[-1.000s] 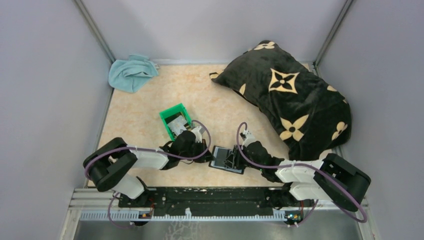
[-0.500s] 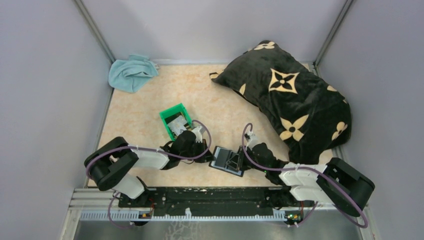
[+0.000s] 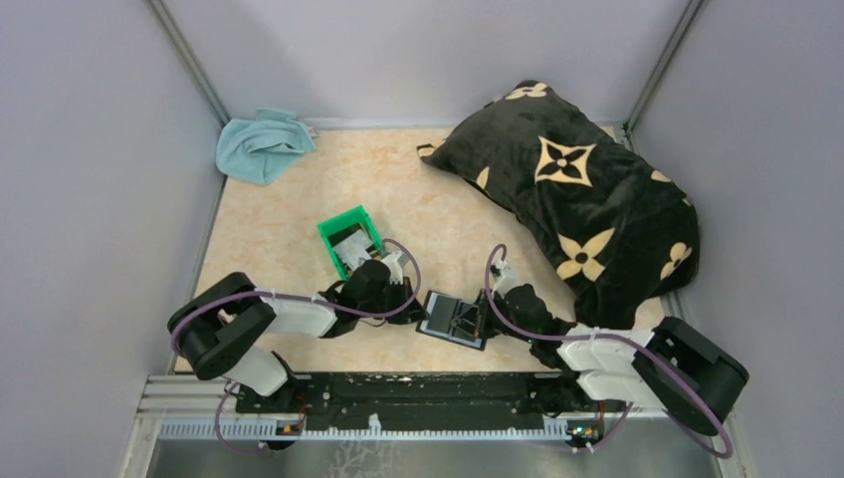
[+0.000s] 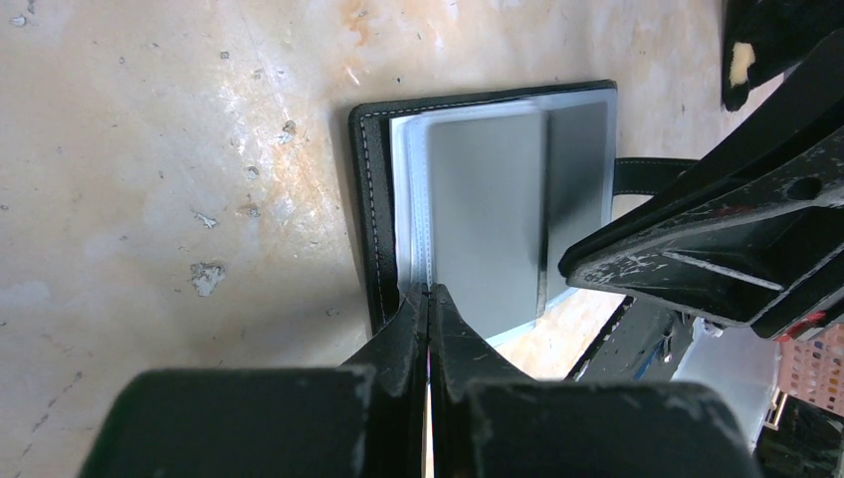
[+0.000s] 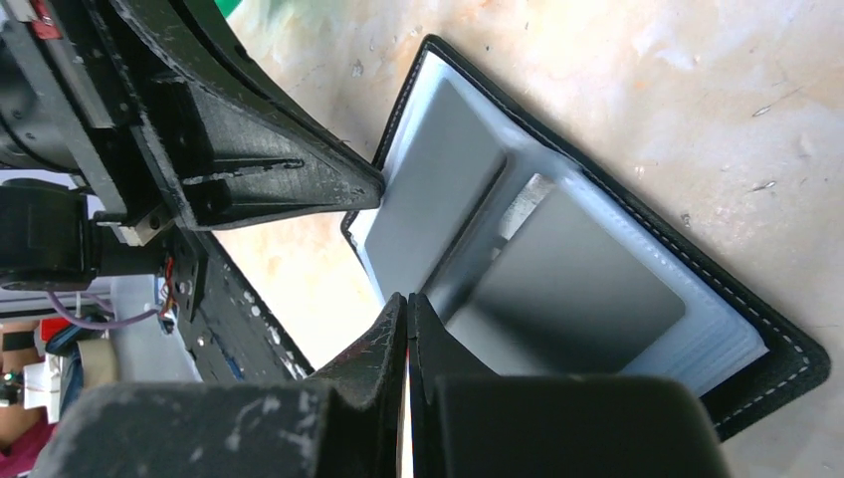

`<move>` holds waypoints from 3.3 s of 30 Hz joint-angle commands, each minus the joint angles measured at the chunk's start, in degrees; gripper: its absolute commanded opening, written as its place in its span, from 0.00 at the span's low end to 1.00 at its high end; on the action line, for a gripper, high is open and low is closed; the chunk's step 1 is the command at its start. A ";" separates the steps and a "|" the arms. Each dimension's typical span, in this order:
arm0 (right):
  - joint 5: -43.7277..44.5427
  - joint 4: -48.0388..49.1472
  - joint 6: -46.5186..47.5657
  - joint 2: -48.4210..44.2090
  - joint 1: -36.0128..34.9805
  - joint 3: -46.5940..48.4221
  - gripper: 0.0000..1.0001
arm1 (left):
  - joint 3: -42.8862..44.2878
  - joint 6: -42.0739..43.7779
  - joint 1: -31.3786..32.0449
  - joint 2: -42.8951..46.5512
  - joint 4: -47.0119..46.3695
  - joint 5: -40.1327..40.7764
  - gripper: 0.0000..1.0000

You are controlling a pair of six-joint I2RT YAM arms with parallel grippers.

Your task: Take the credit cards out of the card holder

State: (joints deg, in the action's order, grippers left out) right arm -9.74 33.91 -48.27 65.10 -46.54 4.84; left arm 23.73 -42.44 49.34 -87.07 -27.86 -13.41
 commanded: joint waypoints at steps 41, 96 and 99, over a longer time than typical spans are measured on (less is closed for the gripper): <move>-7.12 20.48 -4.76 12.36 3.74 0.19 0.36 | 0.17 -0.62 -0.01 -2.14 2.26 -0.99 0.00; -1.93 -12.74 2.60 -13.61 10.27 -2.05 0.01 | 0.57 -1.82 -0.08 -5.83 -0.93 -2.40 0.00; -2.07 -14.17 2.93 -14.79 10.94 -2.03 0.00 | 0.71 -1.76 -0.07 -5.92 -0.80 -2.47 0.00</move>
State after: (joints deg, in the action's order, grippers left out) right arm -12.53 20.95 -47.53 52.23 -36.97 2.24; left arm 24.51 -45.39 49.12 -91.35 -32.58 -16.49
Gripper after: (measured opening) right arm 0.009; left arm 0.005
